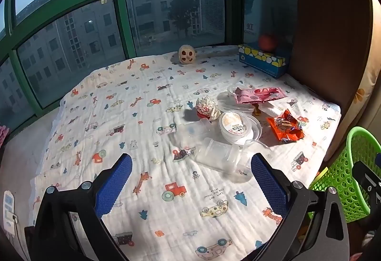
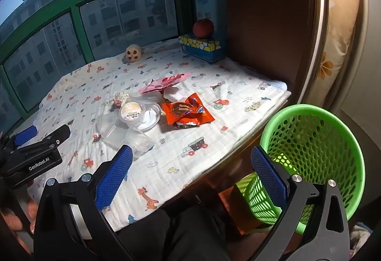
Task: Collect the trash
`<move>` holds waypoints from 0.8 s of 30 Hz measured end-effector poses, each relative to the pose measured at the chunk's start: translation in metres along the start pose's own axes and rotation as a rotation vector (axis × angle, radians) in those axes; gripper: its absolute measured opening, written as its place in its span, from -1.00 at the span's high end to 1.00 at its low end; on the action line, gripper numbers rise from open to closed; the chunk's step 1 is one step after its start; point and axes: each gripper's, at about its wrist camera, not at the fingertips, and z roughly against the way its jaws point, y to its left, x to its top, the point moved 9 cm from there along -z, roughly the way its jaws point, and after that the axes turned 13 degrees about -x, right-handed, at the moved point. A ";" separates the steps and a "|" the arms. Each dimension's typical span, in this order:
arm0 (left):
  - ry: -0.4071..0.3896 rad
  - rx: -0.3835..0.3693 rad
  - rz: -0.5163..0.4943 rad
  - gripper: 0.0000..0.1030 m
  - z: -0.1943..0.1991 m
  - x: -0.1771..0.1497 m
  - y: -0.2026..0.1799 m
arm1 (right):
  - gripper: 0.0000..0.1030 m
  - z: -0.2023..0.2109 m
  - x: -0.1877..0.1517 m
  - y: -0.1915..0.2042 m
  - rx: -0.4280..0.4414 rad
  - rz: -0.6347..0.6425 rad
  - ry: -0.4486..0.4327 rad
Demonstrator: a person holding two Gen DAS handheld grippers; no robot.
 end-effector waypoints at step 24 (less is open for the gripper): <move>0.000 -0.006 0.008 -0.88 -0.003 -0.002 0.000 | -0.91 0.000 -0.003 -0.001 -0.009 0.005 0.002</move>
